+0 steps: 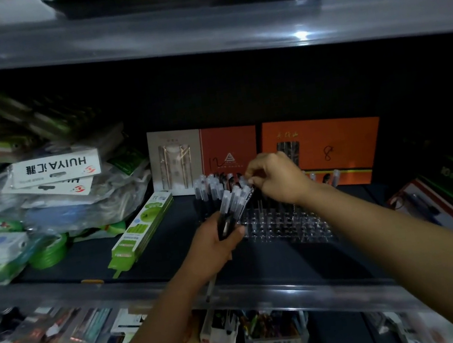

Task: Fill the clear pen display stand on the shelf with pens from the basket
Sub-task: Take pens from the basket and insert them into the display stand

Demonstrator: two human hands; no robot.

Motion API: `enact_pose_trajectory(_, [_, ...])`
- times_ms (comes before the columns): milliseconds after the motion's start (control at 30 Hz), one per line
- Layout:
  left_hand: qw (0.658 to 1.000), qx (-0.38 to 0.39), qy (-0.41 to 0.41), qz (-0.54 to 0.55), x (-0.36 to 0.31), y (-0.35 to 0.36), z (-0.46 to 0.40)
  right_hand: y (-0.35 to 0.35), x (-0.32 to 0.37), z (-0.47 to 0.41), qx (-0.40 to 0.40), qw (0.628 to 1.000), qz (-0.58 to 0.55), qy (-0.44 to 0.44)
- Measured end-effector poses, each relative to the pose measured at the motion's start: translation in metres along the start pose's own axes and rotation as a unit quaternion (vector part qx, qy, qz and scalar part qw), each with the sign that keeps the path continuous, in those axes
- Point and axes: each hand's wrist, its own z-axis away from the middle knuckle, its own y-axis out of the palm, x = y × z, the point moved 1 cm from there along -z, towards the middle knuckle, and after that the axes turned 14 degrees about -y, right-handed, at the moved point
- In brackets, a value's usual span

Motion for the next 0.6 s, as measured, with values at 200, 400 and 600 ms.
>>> enact_pose_trajectory(200, [1.0,0.004,-0.01,0.016,-0.004,0.006,0.003,-0.015,0.013,0.021,0.041,0.989,-0.141,0.034])
enact_pose_trajectory(400, [1.0,0.01,-0.01,0.015,-0.013,0.011,0.01,-0.032,0.02,0.031,0.031,0.976,-0.212,0.048])
enact_pose_trajectory(600, [1.0,0.006,-0.006,0.005,-0.019,0.013,0.015,-0.044,0.02,0.034,0.004,0.967,-0.246,0.071])
